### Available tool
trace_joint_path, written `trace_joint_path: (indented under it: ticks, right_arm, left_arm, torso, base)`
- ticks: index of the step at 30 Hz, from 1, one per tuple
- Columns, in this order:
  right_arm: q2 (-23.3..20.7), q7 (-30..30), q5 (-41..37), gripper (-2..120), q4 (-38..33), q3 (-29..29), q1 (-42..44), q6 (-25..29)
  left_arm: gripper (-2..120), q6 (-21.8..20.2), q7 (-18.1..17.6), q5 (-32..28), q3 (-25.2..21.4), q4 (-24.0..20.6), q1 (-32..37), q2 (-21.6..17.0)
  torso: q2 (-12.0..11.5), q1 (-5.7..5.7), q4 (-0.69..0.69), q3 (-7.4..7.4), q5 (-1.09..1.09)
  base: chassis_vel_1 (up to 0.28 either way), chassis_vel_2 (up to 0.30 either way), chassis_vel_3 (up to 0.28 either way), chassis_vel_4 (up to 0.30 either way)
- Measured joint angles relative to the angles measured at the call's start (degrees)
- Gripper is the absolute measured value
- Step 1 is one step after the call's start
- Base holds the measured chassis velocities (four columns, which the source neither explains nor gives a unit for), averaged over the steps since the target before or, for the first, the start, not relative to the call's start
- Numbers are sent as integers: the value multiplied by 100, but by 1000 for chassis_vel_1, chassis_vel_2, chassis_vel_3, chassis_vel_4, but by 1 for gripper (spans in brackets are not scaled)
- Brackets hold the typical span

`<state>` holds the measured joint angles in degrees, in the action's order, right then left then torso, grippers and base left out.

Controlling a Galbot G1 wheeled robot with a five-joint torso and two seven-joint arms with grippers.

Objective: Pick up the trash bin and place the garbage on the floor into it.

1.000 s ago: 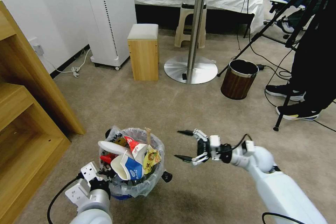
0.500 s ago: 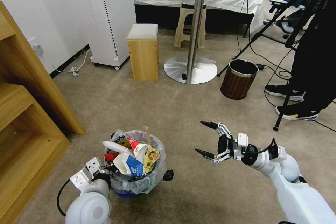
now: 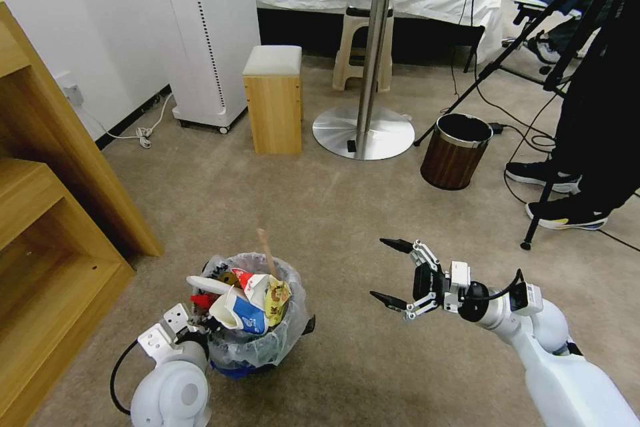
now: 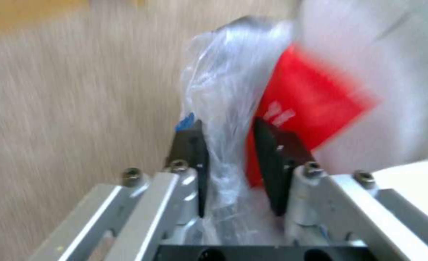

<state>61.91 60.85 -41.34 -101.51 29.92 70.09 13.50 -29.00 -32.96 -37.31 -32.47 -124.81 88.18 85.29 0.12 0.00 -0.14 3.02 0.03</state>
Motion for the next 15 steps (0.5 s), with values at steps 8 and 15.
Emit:
trace_joint_path:
  ticks: [8,15]
  right_arm:
    - [384,-1536,199,100,-252,409,422,434]
    - [882,-2700,897,100,-777,1491,1234,763]
  left_arm:
    - [62,306,480,694,-47,-1166,452,-407]
    - [91,991,1216,1492,-104,-1609,670,-911]
  torso:
    - [0,0,1,0,2]
    - [0,0,0,0,1]
  base:
    - [0,0,0,0]
    - [0,0,0,0]
